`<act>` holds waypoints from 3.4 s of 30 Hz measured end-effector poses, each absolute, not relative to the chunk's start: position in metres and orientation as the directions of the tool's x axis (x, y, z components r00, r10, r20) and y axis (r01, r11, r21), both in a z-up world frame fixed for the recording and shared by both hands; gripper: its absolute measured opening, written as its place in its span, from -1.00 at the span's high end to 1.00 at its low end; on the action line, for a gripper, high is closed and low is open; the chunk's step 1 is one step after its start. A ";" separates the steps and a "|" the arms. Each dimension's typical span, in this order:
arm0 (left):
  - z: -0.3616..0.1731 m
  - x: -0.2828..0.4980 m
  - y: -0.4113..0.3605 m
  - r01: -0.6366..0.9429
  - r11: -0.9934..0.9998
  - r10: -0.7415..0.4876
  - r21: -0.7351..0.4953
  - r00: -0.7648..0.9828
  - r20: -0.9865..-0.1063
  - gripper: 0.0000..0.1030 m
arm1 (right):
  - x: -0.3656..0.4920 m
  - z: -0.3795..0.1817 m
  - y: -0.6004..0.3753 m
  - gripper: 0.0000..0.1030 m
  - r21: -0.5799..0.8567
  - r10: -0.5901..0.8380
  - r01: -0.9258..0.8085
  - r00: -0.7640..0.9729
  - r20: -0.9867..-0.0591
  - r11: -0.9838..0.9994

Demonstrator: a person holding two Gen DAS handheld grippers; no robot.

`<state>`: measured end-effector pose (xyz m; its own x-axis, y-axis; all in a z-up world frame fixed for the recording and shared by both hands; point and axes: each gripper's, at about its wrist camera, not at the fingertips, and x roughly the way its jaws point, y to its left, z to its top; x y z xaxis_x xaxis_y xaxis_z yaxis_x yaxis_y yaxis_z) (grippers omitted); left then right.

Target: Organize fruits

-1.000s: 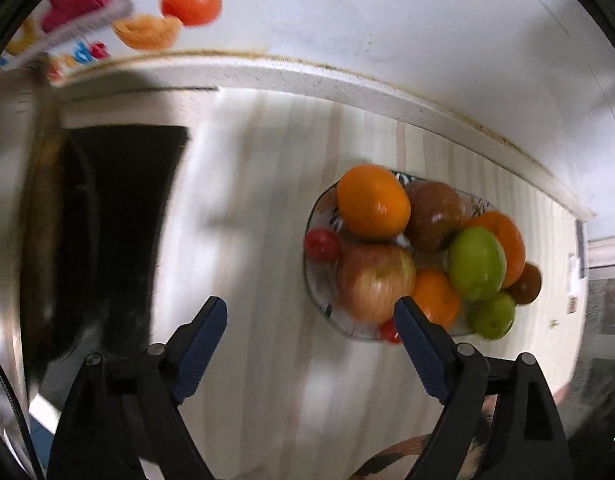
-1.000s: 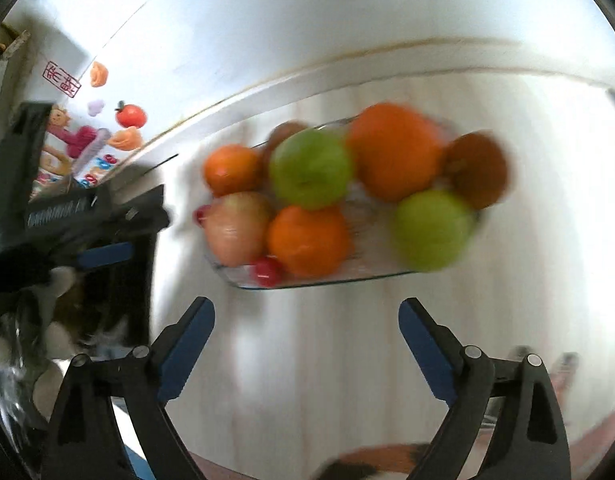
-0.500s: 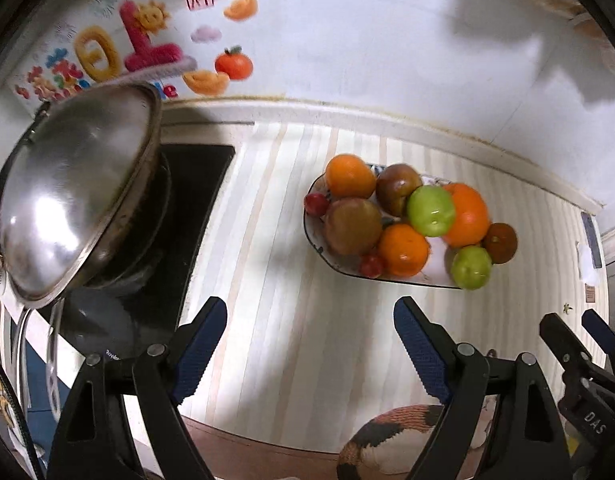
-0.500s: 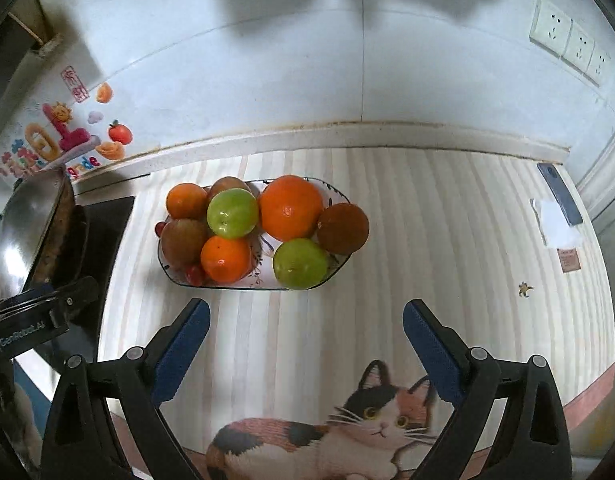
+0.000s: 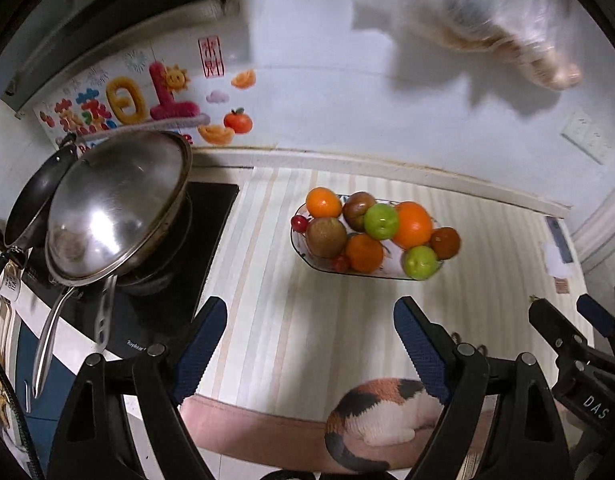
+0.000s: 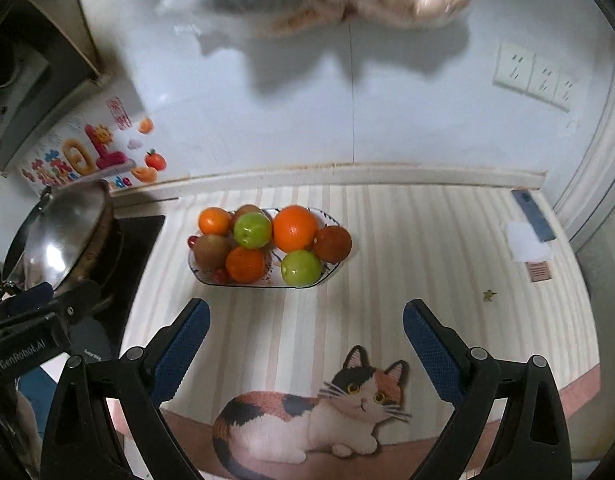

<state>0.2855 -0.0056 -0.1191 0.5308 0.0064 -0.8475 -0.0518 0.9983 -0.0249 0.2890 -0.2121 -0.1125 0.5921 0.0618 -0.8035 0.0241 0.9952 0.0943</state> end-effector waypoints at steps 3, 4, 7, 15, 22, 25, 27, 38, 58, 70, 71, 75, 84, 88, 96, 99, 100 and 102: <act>-0.101 0.256 -0.002 -0.035 0.999 -0.004 -0.028 0.564 -0.825 -0.66 | 0.256 -0.088 -0.209 -0.93 0.083 0.049 0.025 0.626 -0.778 0.996; -0.096 0.247 -0.002 -0.027 0.999 -0.008 -0.029 0.574 -0.819 -0.66 | 0.243 -0.080 -0.207 -0.93 0.078 0.043 0.026 0.636 -0.771 0.997; -0.080 0.218 0.003 -0.001 0.999 -0.025 -0.032 0.595 -0.804 -0.66 | 0.206 -0.059 -0.203 -0.93 0.064 0.022 0.039 0.658 -0.753 0.997; -0.052 0.147 0.016 0.059 0.998 -0.065 -0.035 0.635 -0.770 -0.66 | 0.111 -0.020 -0.186 -0.93 0.053 -0.012 0.072 0.696 -0.718 0.996; -0.037 0.105 0.022 0.089 0.995 -0.095 -0.048 0.649 -0.755 -0.66 | 0.053 -0.002 -0.178 -0.93 0.055 -0.025 0.088 0.717 -0.696 0.995; -0.032 0.090 0.023 0.090 0.995 -0.094 -0.046 0.661 -0.744 -0.66 | 0.036 0.002 -0.177 -0.93 0.061 -0.016 0.080 0.723 -0.691 0.995; -0.030 0.084 0.023 0.088 0.995 -0.093 -0.045 0.666 -0.740 -0.66 | 0.027 0.004 -0.177 -0.93 0.069 -0.005 0.072 0.725 -0.689 0.995; -0.030 0.067 0.018 0.050 0.998 -0.067 -0.046 0.670 -0.739 -0.66 | 0.018 0.015 -0.182 -0.93 0.089 0.051 0.012 0.737 -0.674 0.996; -0.046 0.146 0.013 -0.010 1.000 0.017 0.013 0.676 -0.737 -0.94 | 0.111 -0.007 -0.189 -0.98 0.076 0.026 0.037 0.720 -0.693 0.996; -0.070 0.211 0.010 -0.009 0.999 0.034 0.036 0.616 -0.787 -0.95 | 0.193 -0.052 -0.198 -0.98 0.055 0.009 0.051 0.649 -0.761 0.997; -0.071 0.215 0.010 -0.010 0.999 0.032 0.033 0.614 -0.789 -0.95 | 0.197 -0.054 -0.198 -0.98 0.051 0.007 0.050 0.645 -0.764 0.997; -0.077 0.227 0.008 -0.011 0.999 0.031 0.030 0.602 -0.798 -0.95 | 0.207 -0.066 -0.200 -0.98 0.040 -0.002 0.051 0.634 -0.774 0.998; -0.090 0.237 0.007 -0.017 1.000 0.020 0.013 0.573 -0.819 -0.95 | 0.221 -0.084 -0.205 -0.98 0.038 -0.002 0.052 0.605 -0.796 0.998; -0.093 0.238 0.007 -0.017 1.000 0.019 0.011 0.567 -0.823 -0.95 | 0.223 -0.085 -0.208 -0.98 0.046 0.004 0.054 0.602 -0.799 0.997; -0.095 0.239 0.006 -0.015 1.000 0.016 0.009 0.567 -0.824 -0.95 | 0.225 -0.086 -0.207 -0.98 0.057 0.017 0.048 0.599 -0.801 0.997; -0.098 0.239 0.004 -0.010 1.000 0.013 0.009 0.565 -0.825 -0.95 | 0.225 -0.085 -0.206 -0.98 0.059 0.019 0.048 0.598 -0.801 0.997; -0.098 0.239 0.004 -0.009 1.000 0.009 0.005 0.563 -0.826 -0.95 | 0.226 -0.084 -0.206 -0.98 0.061 0.020 0.047 0.599 -0.801 0.997; -0.099 0.240 0.004 -0.011 1.000 0.007 0.001 0.560 -0.828 -0.95 | 0.226 -0.084 -0.205 -0.98 0.059 0.020 0.046 0.599 -0.800 0.997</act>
<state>0.2398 0.0041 -0.0990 0.5601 0.0072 -0.8284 -0.0106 0.9999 0.0015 0.2262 -0.2053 -0.0843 0.5993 0.0200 -0.8003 0.0462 0.9972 0.0594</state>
